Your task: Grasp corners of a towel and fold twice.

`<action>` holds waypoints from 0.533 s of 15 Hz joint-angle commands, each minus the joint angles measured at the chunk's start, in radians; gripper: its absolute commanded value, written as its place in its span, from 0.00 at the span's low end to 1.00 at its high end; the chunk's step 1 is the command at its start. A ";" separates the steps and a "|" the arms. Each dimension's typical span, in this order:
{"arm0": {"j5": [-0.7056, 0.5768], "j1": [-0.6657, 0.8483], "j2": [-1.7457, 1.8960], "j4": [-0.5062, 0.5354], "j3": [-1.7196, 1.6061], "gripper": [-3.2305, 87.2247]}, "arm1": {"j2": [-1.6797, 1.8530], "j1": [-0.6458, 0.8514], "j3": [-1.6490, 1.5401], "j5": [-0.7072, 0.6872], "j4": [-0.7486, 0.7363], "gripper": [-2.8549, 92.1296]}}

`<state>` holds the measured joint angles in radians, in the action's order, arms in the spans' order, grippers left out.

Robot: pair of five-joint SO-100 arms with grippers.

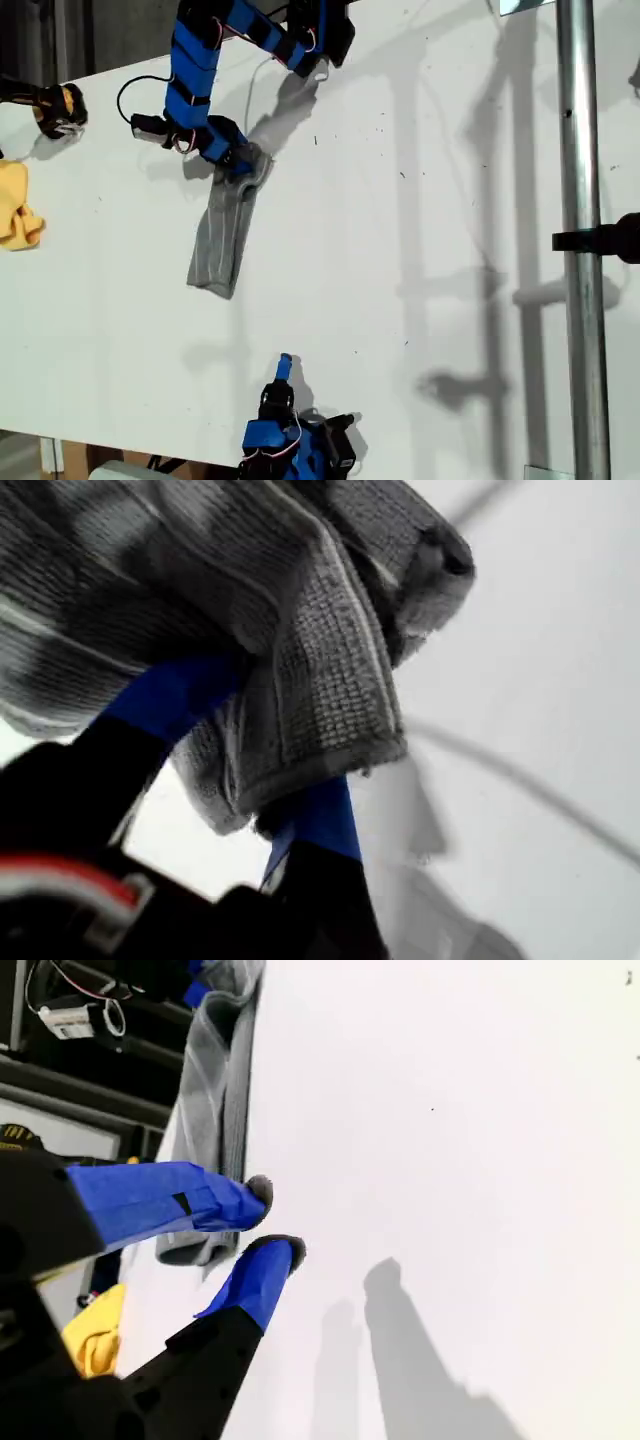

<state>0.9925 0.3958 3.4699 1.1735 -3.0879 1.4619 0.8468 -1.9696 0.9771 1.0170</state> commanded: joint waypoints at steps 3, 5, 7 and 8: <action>0.005 0.002 0.008 0.005 -0.002 0.10 | 0.046 -0.023 0.011 -0.014 0.026 0.03; 0.003 0.000 0.008 0.005 -0.002 0.10 | 0.176 -0.044 -0.063 -0.008 0.107 0.03; 0.003 -0.002 0.008 0.005 -0.002 0.10 | 0.462 -0.084 -0.132 0.008 0.316 0.03; 0.002 -0.002 0.008 0.005 -0.002 0.10 | 0.612 -0.098 -0.126 0.014 0.477 0.03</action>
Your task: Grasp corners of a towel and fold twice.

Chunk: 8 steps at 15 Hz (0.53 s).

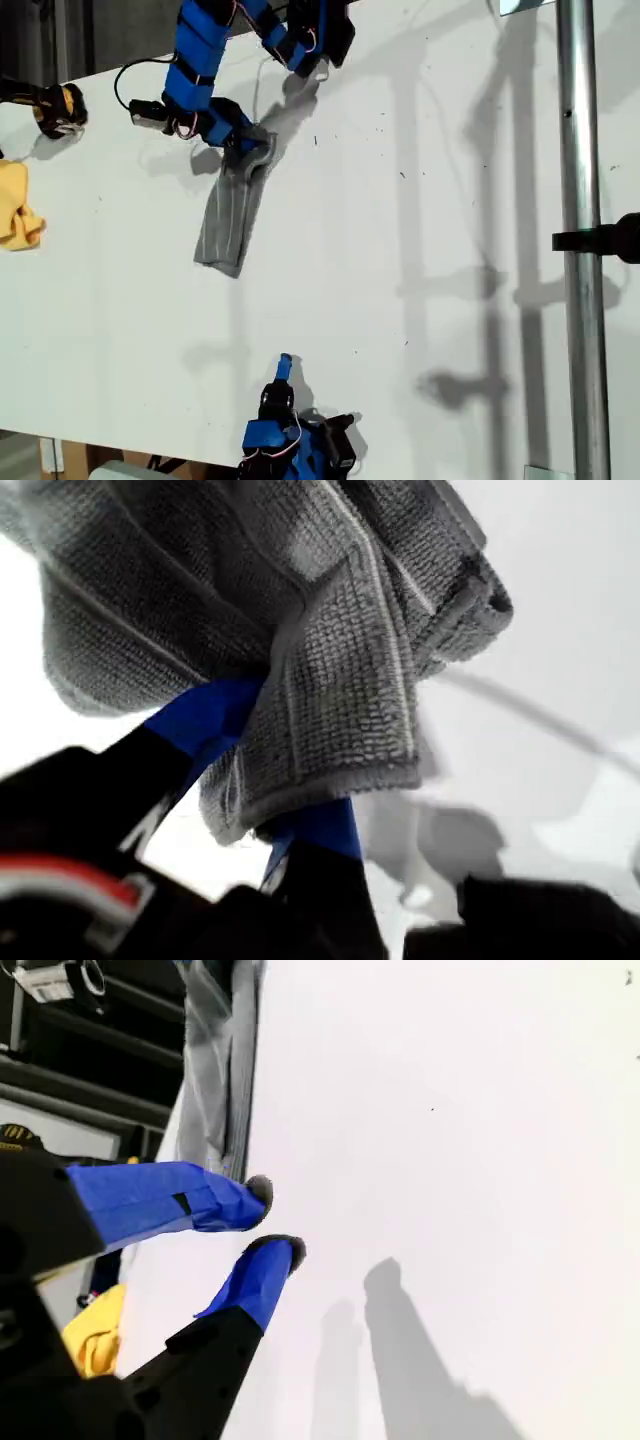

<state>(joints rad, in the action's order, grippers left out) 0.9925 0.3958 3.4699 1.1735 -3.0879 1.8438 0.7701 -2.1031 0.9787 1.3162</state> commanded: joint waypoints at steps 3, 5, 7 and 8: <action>-0.009 0.015 0.008 0.003 -0.002 0.10 | 0.617 -0.152 0.095 0.103 0.371 0.03; -0.015 0.021 0.008 0.002 -0.002 0.10 | 0.706 -0.135 0.155 0.100 0.390 0.03; -0.014 0.015 0.008 0.003 -0.002 0.10 | 0.756 -0.138 0.152 0.094 0.307 0.03; -0.011 0.014 0.008 0.003 -0.002 0.10 | 0.738 -0.140 0.146 0.098 0.293 0.03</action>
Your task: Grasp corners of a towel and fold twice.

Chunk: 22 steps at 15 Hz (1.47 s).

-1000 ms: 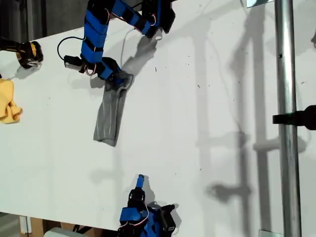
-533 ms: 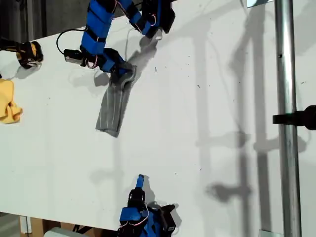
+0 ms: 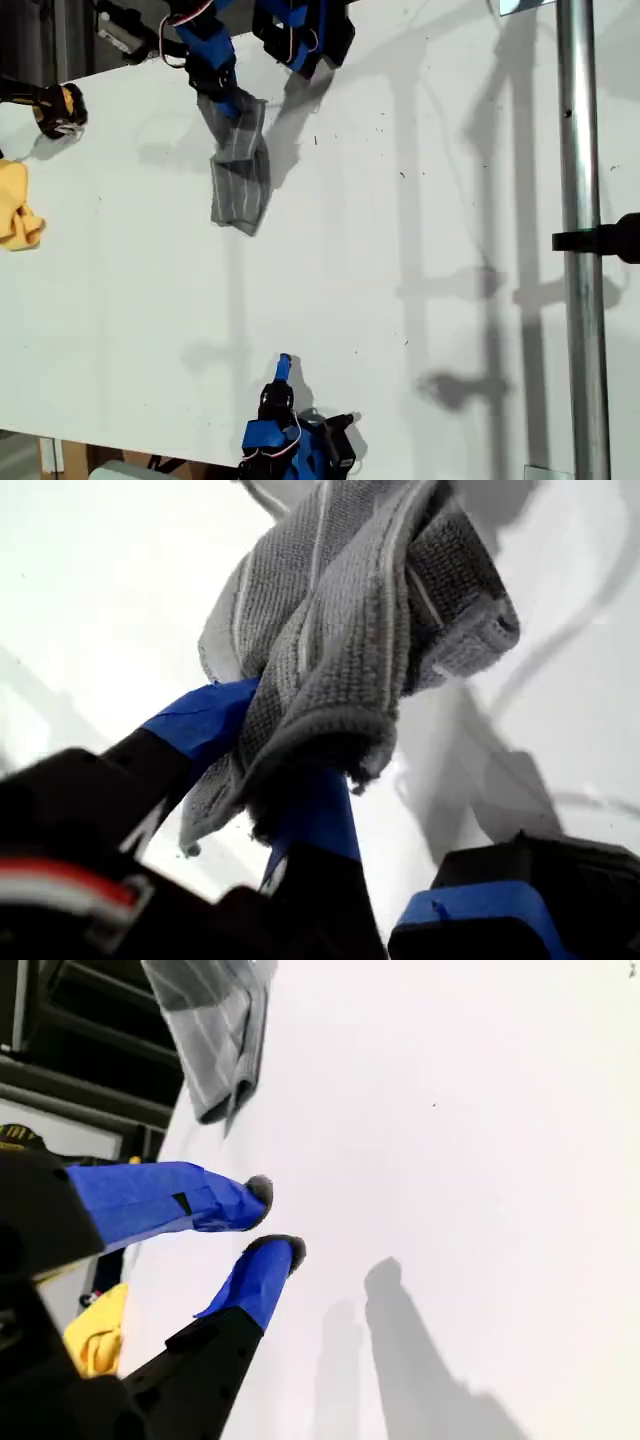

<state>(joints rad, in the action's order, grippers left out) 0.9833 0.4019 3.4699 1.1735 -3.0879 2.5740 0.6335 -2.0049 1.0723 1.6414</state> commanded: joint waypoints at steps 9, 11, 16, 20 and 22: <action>-0.002 -0.003 0.008 0.005 0.000 0.10 | -0.350 -0.028 -0.021 -0.009 -0.336 0.03; -0.003 -0.002 0.008 0.005 0.000 0.10 | -0.565 -0.021 0.055 -0.046 -0.449 0.03; 0.000 -0.003 0.008 0.006 0.000 0.10 | -0.989 -0.017 0.268 -0.084 -0.626 0.03; 0.008 -0.002 0.008 0.008 0.000 0.11 | -1.118 -0.017 0.387 -0.147 -0.706 0.56; 0.011 0.002 0.008 0.008 0.000 0.11 | -1.065 -0.026 0.413 -0.195 -0.776 0.60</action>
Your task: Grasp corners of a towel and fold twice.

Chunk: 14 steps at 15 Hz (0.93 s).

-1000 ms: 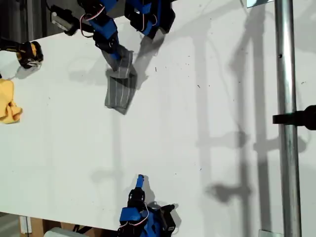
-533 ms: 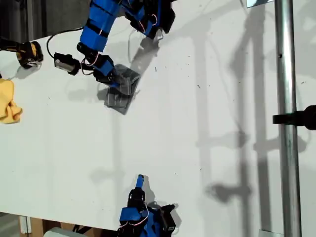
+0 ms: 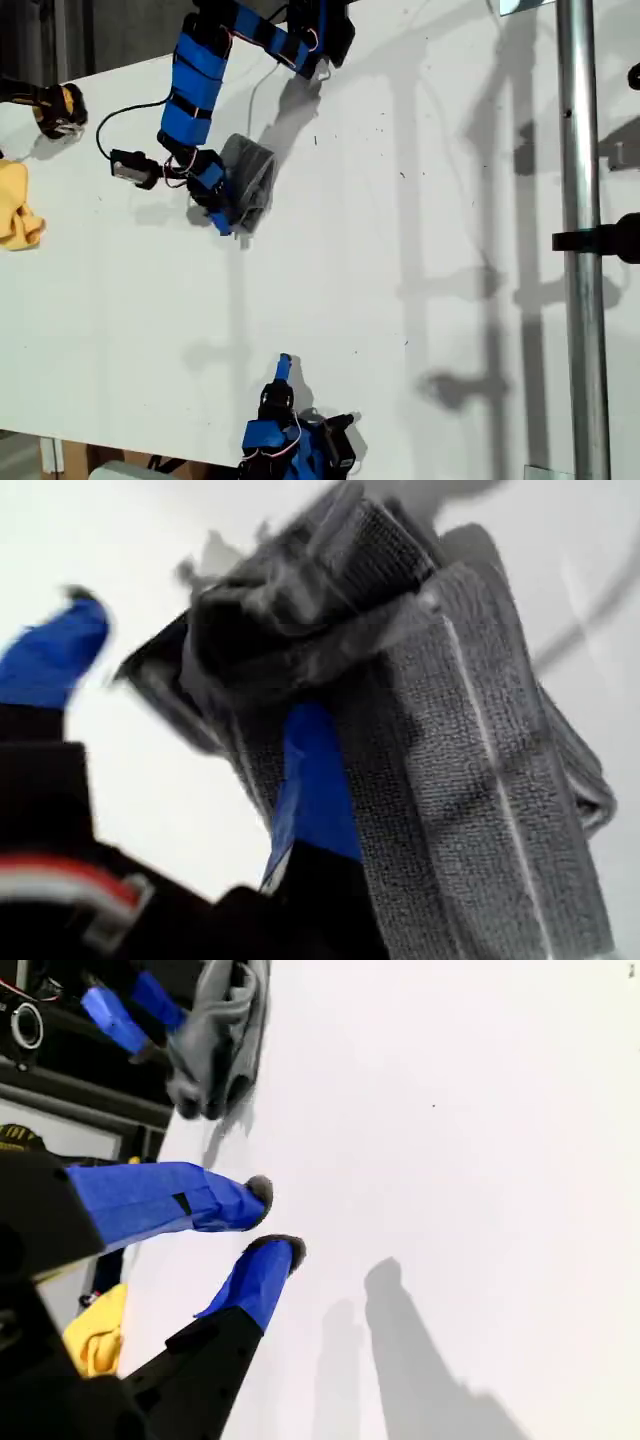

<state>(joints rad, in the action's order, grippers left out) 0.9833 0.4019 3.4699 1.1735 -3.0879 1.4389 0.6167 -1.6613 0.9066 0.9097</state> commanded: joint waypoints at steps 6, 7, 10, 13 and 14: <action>0.063 -0.006 0.008 0.009 0.003 0.12 | 0.540 0.077 -0.087 -0.020 0.044 0.28; 0.153 -0.014 0.008 -0.003 -0.003 0.12 | 0.681 0.095 -0.189 0.023 0.126 0.05; 0.304 -0.083 0.008 -0.051 -0.029 0.12 | 1.273 0.046 -0.630 0.199 0.302 0.03; 0.512 -0.120 0.008 0.006 -0.031 0.12 | 1.690 -0.112 -1.026 0.399 0.374 0.03; 0.526 -0.118 0.008 0.029 -0.031 0.12 | 1.802 -0.130 -1.097 0.428 0.434 0.03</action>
<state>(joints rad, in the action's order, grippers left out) 1.4711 0.2961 3.4699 1.1827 -3.1140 3.0940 0.5077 -2.6937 1.2916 1.2947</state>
